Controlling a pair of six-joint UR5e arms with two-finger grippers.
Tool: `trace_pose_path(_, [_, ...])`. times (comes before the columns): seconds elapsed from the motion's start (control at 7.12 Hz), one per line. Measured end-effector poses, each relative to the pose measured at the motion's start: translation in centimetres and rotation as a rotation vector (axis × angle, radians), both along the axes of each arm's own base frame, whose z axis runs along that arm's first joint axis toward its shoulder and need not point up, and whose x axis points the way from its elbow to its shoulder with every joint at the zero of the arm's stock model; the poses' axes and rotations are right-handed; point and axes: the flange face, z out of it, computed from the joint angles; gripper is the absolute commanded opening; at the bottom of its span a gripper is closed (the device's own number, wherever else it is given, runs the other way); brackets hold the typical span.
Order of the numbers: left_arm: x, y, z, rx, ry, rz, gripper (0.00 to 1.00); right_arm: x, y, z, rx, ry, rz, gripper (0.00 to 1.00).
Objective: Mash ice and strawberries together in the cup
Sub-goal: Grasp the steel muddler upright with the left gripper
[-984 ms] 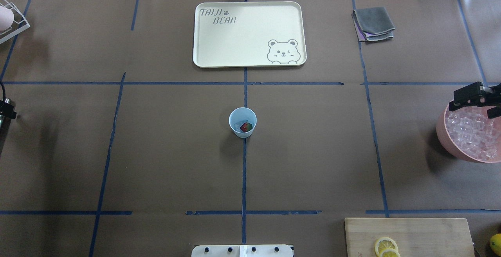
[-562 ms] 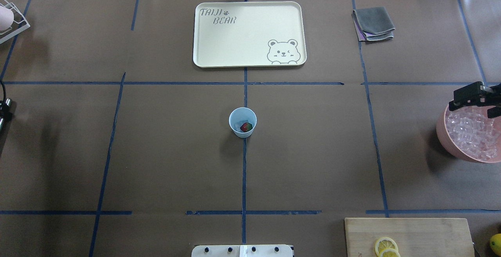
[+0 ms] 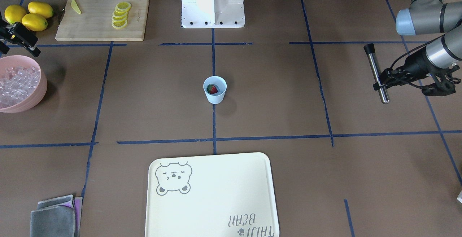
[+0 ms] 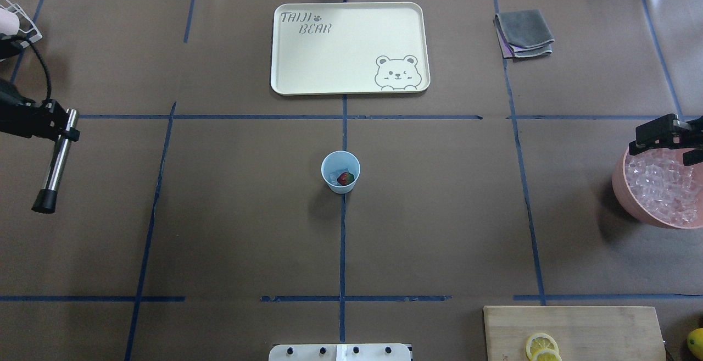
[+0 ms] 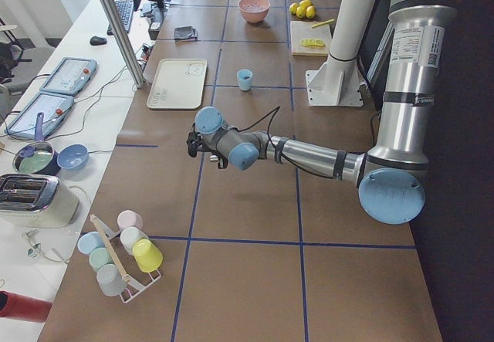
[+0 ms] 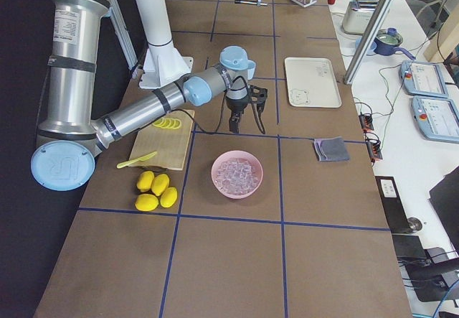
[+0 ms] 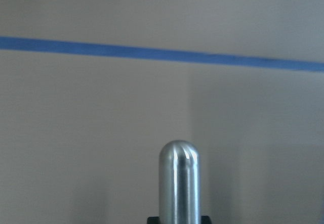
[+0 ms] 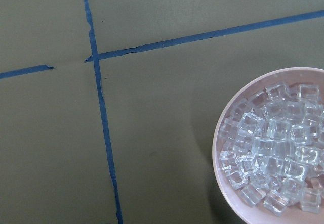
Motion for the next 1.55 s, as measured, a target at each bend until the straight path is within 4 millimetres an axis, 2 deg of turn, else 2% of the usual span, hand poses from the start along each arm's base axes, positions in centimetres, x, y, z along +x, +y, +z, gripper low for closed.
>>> trace_pose_path(0.14, [3.4, -0.3, -5.5, 0.02, 0.035, 0.019, 0.0, -0.1, 0.0, 0.0, 0.0, 0.0, -0.001, 1.0])
trace_pose_path(0.28, [8.0, -0.2, -11.1, 0.06, 0.058, 0.036, 0.0, -0.1, -0.1, 0.0, 0.002, 0.0, -0.001, 0.99])
trace_pose_path(0.56, [18.7, 2.7, -20.7, 0.184, 0.083, 0.047, 0.03, -0.2, -0.3, 0.0, 0.004, 0.002, 0.0, 1.0])
trace_pose_path(0.7, [22.5, 4.6, -25.1, 0.28, 0.108, 0.038, 0.03, -0.2, -0.4, 0.0, 0.006, 0.003, 0.0, 1.0])
trace_pose_path(0.84, [25.1, 6.3, -28.9, 0.377, 0.155, 0.025, 0.03, -0.2, -0.4, 0.0, 0.008, 0.004, 0.0, 1.0])
trace_pose_path(0.98, [25.9, 7.2, -31.1, 0.491, 0.234, -0.035, 0.0, -0.3, -0.5, -0.1, 0.009, 0.003, 0.0, 1.0])
trace_pose_path(1.12, [26.6, 7.7, -32.2, 0.596, 0.31, -0.137, 0.0, -0.3, -0.5, -0.1, 0.01, 0.003, 0.0, 1.0])
trace_pose_path(1.41, [28.9, 9.9, -33.0, 0.747, 0.349, -0.385, 0.0, -0.4, -0.6, -0.2, 0.011, 0.002, 0.001, 1.0])
trace_pose_path(1.55, [29.3, 10.7, -33.2, 0.867, 0.324, -0.486, 0.0, -0.4, -0.6, -0.2, 0.012, 0.001, 0.001, 1.0])
